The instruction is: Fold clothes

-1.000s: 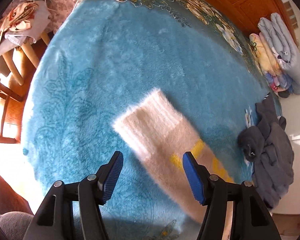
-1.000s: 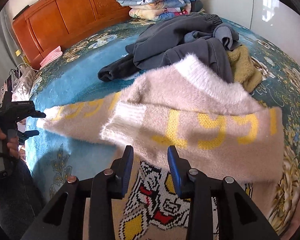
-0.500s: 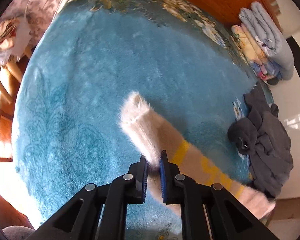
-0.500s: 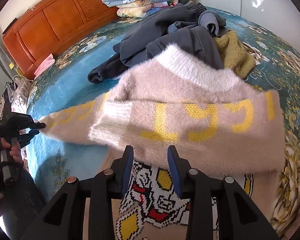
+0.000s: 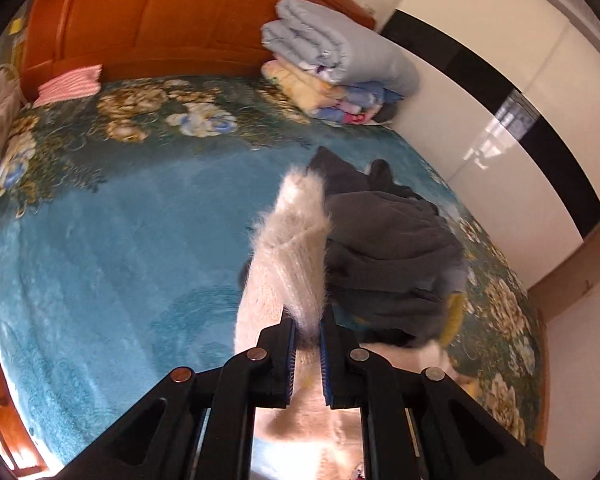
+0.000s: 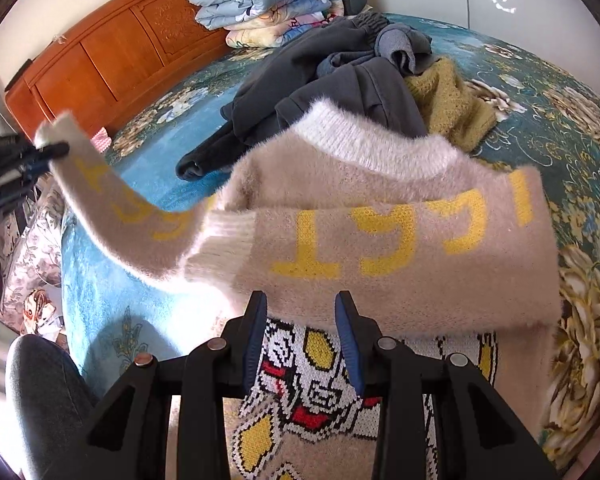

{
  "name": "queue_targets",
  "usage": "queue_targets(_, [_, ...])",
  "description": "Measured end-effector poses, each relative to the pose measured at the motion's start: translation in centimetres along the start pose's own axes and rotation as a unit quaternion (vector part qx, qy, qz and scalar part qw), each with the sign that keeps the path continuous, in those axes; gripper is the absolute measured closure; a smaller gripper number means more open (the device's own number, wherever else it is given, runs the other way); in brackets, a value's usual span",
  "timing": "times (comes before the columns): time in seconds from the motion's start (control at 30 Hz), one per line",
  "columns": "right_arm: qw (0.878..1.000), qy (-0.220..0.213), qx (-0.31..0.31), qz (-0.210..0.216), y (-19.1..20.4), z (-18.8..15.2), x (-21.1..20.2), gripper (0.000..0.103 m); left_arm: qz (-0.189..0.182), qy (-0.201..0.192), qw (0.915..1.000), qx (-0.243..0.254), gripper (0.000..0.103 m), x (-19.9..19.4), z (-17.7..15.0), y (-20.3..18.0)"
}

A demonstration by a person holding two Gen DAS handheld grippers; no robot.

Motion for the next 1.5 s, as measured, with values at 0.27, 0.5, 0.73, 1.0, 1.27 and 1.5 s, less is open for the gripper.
queue_targets(0.27, [1.000,-0.007,0.024,0.000,-2.0,0.0,-0.4,0.067,-0.067,0.086,0.9897,0.093,0.092,5.9,-3.6,-12.9])
queue_targets(0.5, [0.996,0.004,0.083,-0.031,-7.8,-1.3,-0.4,0.067,-0.069,0.168,0.9747,0.130,0.092,12.7,-9.1,-18.1])
queue_targets(0.73, [0.991,0.025,0.124,-0.053,-11.8,-3.2,-0.3,0.067,-0.057,0.248,0.9542,0.157,0.092,17.6,-13.9,-19.6])
queue_targets(1.0, [0.988,0.036,0.137,-0.056,-12.7,-4.0,0.2,0.067,-0.064,0.277,0.9476,0.146,0.071,18.2,-15.5,-19.2])
queue_targets(1.27, [0.990,0.035,0.127,-0.052,-12.1,-3.9,0.2,0.067,-0.112,0.261,0.9543,0.095,0.040,15.6,-14.5,-17.3])
queue_targets(1.5, [0.990,0.017,0.139,-0.002,-11.6,-2.7,-0.5,0.066,0.021,0.199,0.9796,0.016,0.038,12.3,-13.0,-5.8])
Point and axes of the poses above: each gripper's, at about its wrist camera, not at the fingertips, and x roughly the way its jaws point, y to its left, z to its top, the point moved 1 cm from there along x, roughly the way its jaws point, and after that the axes turned 15 degrees about -z, right-handed, at the moved point
